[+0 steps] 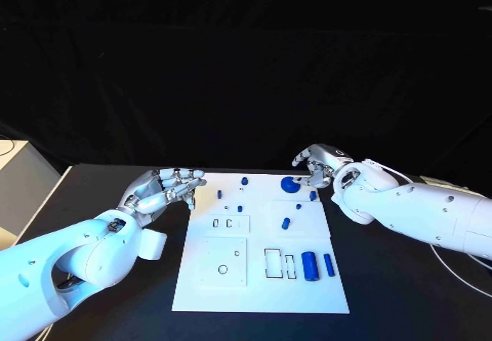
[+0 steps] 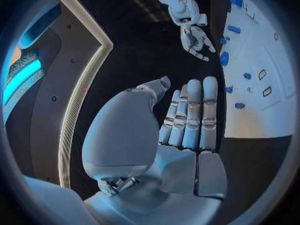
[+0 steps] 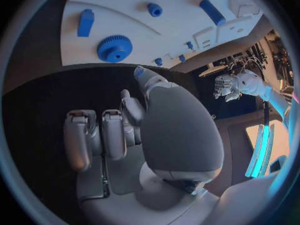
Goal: Assemble the parts on the task board
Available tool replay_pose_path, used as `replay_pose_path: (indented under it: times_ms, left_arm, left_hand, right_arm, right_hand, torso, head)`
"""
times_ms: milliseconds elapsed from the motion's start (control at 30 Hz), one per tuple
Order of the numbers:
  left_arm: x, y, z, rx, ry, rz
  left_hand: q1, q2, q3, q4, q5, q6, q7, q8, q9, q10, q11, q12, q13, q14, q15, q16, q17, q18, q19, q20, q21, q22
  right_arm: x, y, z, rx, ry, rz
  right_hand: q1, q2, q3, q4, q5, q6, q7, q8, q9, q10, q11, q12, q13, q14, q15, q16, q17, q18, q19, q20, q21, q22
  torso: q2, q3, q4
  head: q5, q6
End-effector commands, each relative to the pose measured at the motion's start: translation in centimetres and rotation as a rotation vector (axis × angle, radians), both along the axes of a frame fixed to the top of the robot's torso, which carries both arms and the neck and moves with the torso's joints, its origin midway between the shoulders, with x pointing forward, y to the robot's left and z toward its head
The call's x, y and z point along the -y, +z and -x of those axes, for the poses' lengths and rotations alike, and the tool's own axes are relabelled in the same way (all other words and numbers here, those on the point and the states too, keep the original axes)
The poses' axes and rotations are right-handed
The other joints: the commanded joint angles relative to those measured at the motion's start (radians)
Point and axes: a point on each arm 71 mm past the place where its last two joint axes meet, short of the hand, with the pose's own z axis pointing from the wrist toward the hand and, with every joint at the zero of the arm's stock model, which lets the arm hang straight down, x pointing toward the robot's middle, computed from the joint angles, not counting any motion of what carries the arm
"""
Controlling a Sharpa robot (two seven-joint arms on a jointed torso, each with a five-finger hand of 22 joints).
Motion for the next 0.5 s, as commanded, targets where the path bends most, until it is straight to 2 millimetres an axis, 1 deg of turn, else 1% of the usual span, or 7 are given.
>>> replay_pose_path:
  times_ms: [33,67,133,300,433,467,500]
  left_arm:
    - [0.29,0.05,0.09,0.005,-0.025,0.02]
    - [0.3,0.03,0.09,0.004,-0.026,0.02]
    - [0.33,-0.01,0.1,0.003,-0.027,0.019]
    - [0.41,-0.08,0.09,0.001,-0.029,0.019]
    - [0.48,-0.13,0.08,0.0,-0.031,0.019]
    - [0.49,-0.13,0.08,0.0,-0.031,0.019]
    - [0.51,-0.14,0.08,-0.001,-0.032,0.018]
  left_hand:
    - [-0.007,0.002,0.006,0.0,-0.003,-0.006,0.0,0.001,0.001,-0.003,0.001,-0.005,0.001,-0.007,0.002,0.001,0.0,0.015,-0.01,0.0,0.005,0.001]
    - [-0.007,0.002,0.006,0.0,-0.003,-0.006,0.0,0.001,0.001,-0.003,0.001,-0.005,0.001,-0.007,0.002,0.001,0.0,0.015,-0.01,0.0,0.005,0.001]
    - [-0.007,0.002,0.006,0.0,-0.003,-0.006,0.0,0.001,0.001,-0.003,0.001,-0.005,0.001,-0.007,0.002,0.001,0.0,0.015,-0.01,0.0,0.005,0.001]
    - [-0.007,0.002,0.006,0.0,-0.003,-0.006,0.0,0.001,0.001,-0.003,0.001,-0.005,0.001,-0.007,0.002,0.001,0.0,0.015,-0.01,0.0,0.005,0.001]
    - [-0.007,0.002,0.006,0.0,-0.003,-0.006,0.0,0.001,0.001,-0.003,0.001,-0.005,0.001,-0.007,0.002,0.001,0.0,0.015,-0.01,0.0,0.005,0.001]
    - [-0.007,0.002,0.006,0.0,-0.003,-0.006,0.0,0.001,0.001,-0.003,0.001,-0.005,0.001,-0.007,0.002,0.001,0.0,0.015,-0.011,0.0,0.006,0.001]
    - [-0.007,0.002,0.007,-0.001,-0.003,-0.006,0.0,0.001,0.002,-0.003,0.001,-0.005,0.001,-0.008,0.002,0.001,0.0,0.015,-0.011,0.0,0.006,0.001]
  right_arm:
    - [0.7,-0.82,-0.24,-0.126,0.021,-0.003]
    - [0.92,-0.9,-0.32,-0.136,0.016,0.001]
    - [1.29,-1.06,-0.5,-0.155,0.004,0.012]
    - [1.27,-1.27,-0.87,-0.176,-0.009,0.026]
    - [0.94,-1.36,-1.09,-0.182,-0.012,0.03]
    - [0.85,-1.37,-1.14,-0.183,-0.013,0.031]
    - [0.67,-1.4,-1.23,-0.184,-0.013,0.032]
  right_hand:
    - [-0.009,0.008,-0.017,0.007,0.03,0.004,0.014,-0.005,0.003,0.1,0.018,0.249,0.307,0.083,0.014,0.036,0.156,-0.019,0.099,0.014,0.04,0.256]
    - [-0.01,0.008,-0.02,0.008,0.031,0.003,0.016,-0.005,0.003,0.1,0.02,0.249,0.307,0.084,0.015,0.039,0.161,-0.02,0.102,0.015,0.043,0.26]
    - [-0.013,0.009,-0.029,0.011,0.031,0.004,0.019,-0.005,0.004,0.1,0.023,0.249,0.307,0.086,0.018,0.045,0.175,-0.021,0.103,0.018,0.045,0.263]
    - [-0.013,0.013,-0.045,0.016,0.03,0.003,0.021,-0.005,0.005,0.1,0.026,0.249,0.307,0.09,0.022,0.055,0.197,-0.021,0.103,0.022,0.045,0.263]
    - [-0.012,0.017,-0.054,0.02,0.033,0.004,0.023,-0.004,0.007,0.1,0.029,0.249,0.307,0.092,0.024,0.059,0.205,-0.021,0.103,0.025,0.045,0.263]
    - [-0.012,0.017,-0.057,0.021,0.033,0.005,0.023,-0.004,0.007,0.1,0.029,0.249,0.307,0.092,0.024,0.06,0.208,-0.021,0.103,0.025,0.045,0.263]
    - [-0.012,0.018,-0.058,0.022,0.034,0.005,0.023,-0.004,0.007,0.1,0.029,0.249,0.307,0.092,0.025,0.06,0.208,-0.021,0.103,0.025,0.045,0.263]
  torso:
    - [-0.001,0.0042,-0.0038]
    - [-0.001,0.002,-0.0022]
    - [-0.001,0.0013,-0.002]
    - [0.001,0.0018,-0.0018]
    - [0.001,0.0009,0.0006]
    - [0.002,0.0014,0.0009]
    - [0.002,0.0006,0.0009]
  head:
    - [-0.002,-0.005]
    - [-0.003,-0.005]
    - [-0.005,-0.007]
    - [-0.004,-0.008]
    - [-0.007,-0.012]
    - [-0.007,-0.011]
    - [-0.007,-0.011]
